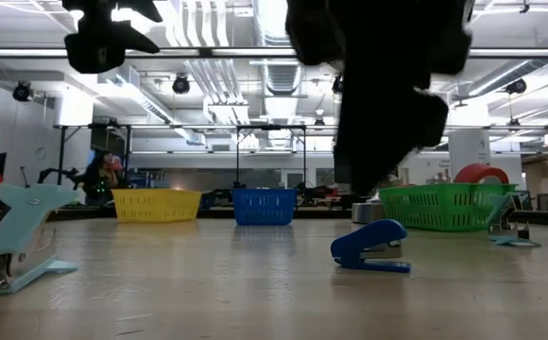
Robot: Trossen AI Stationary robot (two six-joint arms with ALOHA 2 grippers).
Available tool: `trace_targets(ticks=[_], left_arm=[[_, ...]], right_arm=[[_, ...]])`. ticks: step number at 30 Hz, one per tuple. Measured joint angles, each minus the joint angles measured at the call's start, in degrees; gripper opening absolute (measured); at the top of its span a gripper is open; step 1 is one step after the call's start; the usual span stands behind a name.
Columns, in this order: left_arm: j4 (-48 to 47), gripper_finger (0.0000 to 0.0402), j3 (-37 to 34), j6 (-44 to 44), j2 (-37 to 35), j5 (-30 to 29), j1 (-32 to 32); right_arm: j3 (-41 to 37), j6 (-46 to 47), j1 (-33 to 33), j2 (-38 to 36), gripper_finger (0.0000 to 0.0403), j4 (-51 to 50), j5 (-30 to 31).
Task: Pick and place Stapler, Stapler remover, tape
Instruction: Put the blue small stapler into the blue bin
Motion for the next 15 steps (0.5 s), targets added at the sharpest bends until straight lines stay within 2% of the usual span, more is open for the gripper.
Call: trace_targets(ticks=[7,15], left_arm=[[0.1,0.0168,0.0,0.0,-0.6,0.0,-0.8],[0.2,0.0168,0.0,0.3,-0.8,0.0,-1.7]], right_arm=[[6.3,0.5,0.1,6.0,0.0219,-9.5,-0.2],[7.0,0.9,0.1,7.6,0.0219,-10.0,-0.8]])
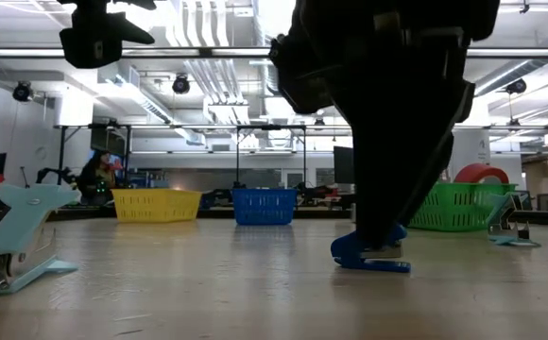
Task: Pick and place Stapler, Stapler remover, tape
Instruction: Put the blue small stapler into the blue bin
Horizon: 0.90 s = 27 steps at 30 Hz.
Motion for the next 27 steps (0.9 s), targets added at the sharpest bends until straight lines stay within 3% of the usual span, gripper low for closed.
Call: trace_targets(ticks=[7,20,27], left_arm=[[0.0,0.0168,0.0,0.2,0.0,0.0,0.0],[0.0,0.0168,0.0,0.4,0.0,0.0,0.0],[0.0,0.0168,0.0,-0.1,0.0,0.0,-0.3]], right_arm=[[-0.6,0.6,-0.6,0.2,0.0196,0.3,-2.1],[0.9,-1.1,-2.0,0.5,0.0069,0.3,-2.9],[4.6,-4.5,-6.0,0.4,0.0074,-0.3,-2.4]])
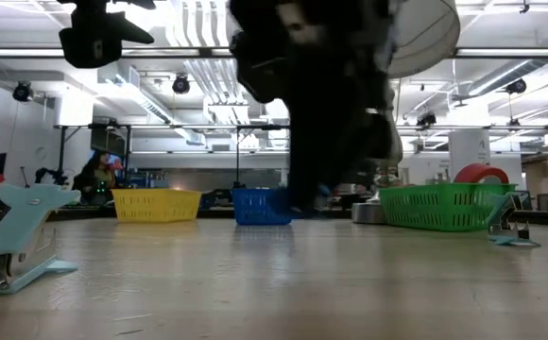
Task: Pick and place Stapler, Stapler remover, tape
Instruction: Put the blue small stapler into the blue bin
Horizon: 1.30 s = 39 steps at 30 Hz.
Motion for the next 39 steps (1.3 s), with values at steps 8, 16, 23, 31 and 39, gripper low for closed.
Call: trace_targets(ticks=[8,16,23,31,39], left_arm=[[0.0,0.0168,0.0,0.0,-0.4,0.1,-2.2],[0.0,0.0168,0.0,-1.3,-1.2,0.0,-4.9],[0.0,0.0168,0.0,-2.2,-1.1,0.0,-5.9],[0.0,0.0168,0.0,-3.1,-1.1,0.0,-6.1],[0.0,0.0168,0.0,-2.9,-1.1,0.0,-6.1]], right_arm=[[3.4,-2.6,-9.5,0.0,0.0076,-1.1,5.4],[5.2,-4.1,-20.4,0.0,0.008,-1.1,9.2],[8.3,-8.5,-28.7,-0.1,0.0075,-1.0,9.0],[9.9,-5.8,-33.6,0.6,0.0083,-1.2,9.0],[9.7,-3.1,-36.1,2.4,0.0082,-1.1,5.8]])
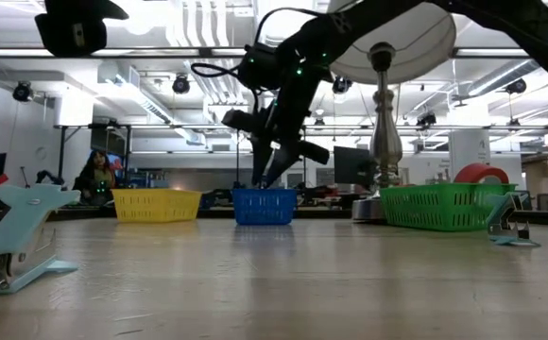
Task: Pick and place Stapler, Stapler remover, tape
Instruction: Put the blue small stapler into the blue bin
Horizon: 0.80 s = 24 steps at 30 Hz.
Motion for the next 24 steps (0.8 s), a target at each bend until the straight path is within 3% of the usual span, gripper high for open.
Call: trace_targets(ticks=[7,24], left_arm=[[0.0,0.0168,0.0,-0.1,0.0,0.0,0.0],[0.0,0.0168,0.0,-0.2,0.0,0.0,0.0]], right_arm=[[0.0,-0.3,-0.4,0.1,0.0092,0.1,0.7],[-0.7,2.7,-0.3,0.2,0.02,0.3,0.3]])
